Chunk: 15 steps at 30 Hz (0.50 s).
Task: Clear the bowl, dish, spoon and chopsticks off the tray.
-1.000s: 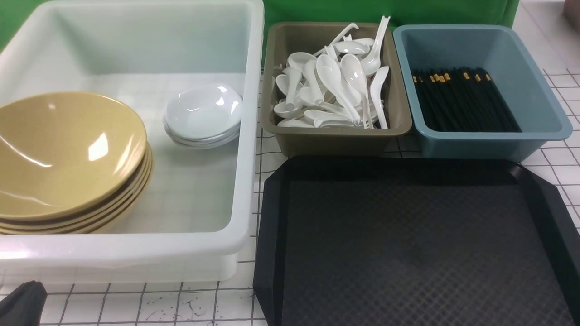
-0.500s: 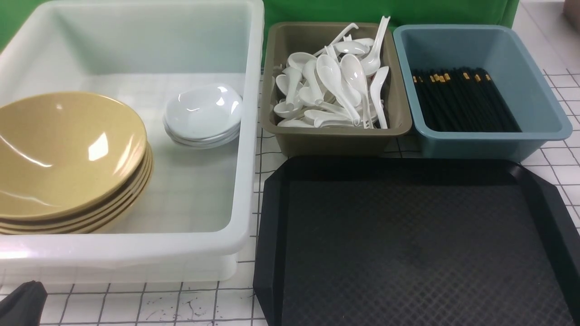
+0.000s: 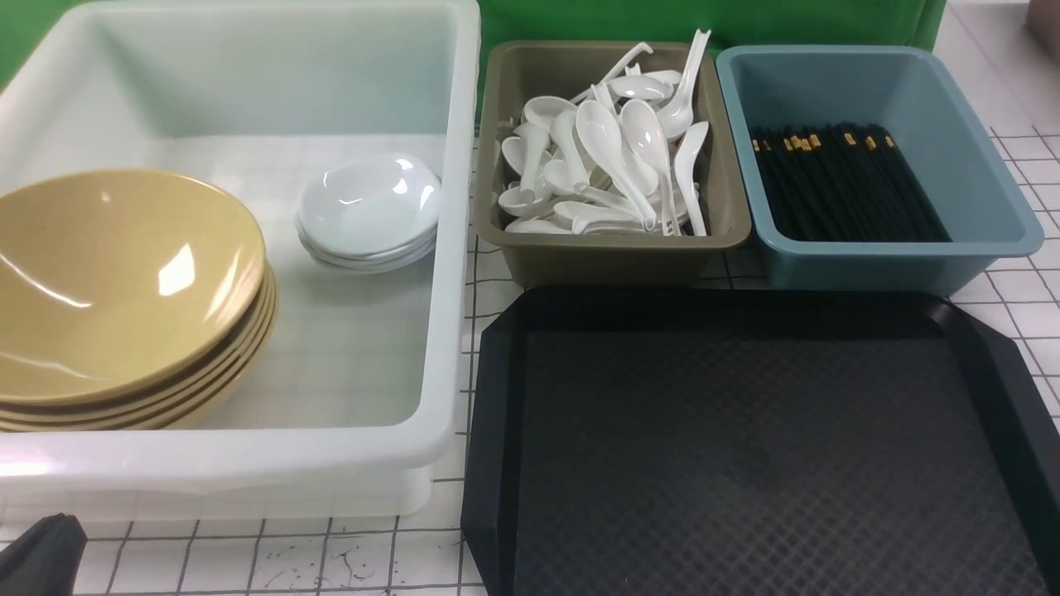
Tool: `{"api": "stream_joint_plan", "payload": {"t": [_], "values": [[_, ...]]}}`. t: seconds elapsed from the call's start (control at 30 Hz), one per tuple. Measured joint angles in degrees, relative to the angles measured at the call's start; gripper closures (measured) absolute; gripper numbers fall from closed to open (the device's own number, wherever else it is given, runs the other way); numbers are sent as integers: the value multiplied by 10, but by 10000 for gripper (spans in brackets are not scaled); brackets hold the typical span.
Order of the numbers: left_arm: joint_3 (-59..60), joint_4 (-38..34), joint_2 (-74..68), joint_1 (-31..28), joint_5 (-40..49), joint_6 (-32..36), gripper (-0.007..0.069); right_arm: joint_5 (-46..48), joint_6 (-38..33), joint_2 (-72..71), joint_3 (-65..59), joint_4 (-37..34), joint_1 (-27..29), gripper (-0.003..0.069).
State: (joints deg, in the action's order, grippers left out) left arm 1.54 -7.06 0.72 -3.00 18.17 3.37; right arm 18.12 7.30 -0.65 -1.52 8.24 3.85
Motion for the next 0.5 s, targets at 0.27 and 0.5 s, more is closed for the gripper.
{"api": "stream_joint_plan", "payload": {"t": [0.27, 0.5], "values": [[0, 0, 0, 0, 0, 0, 636, 0, 0, 0, 0, 0, 0, 545], [0, 0, 0, 0, 0, 0, 636, 1, 0, 0, 0, 0, 0, 536]]}}
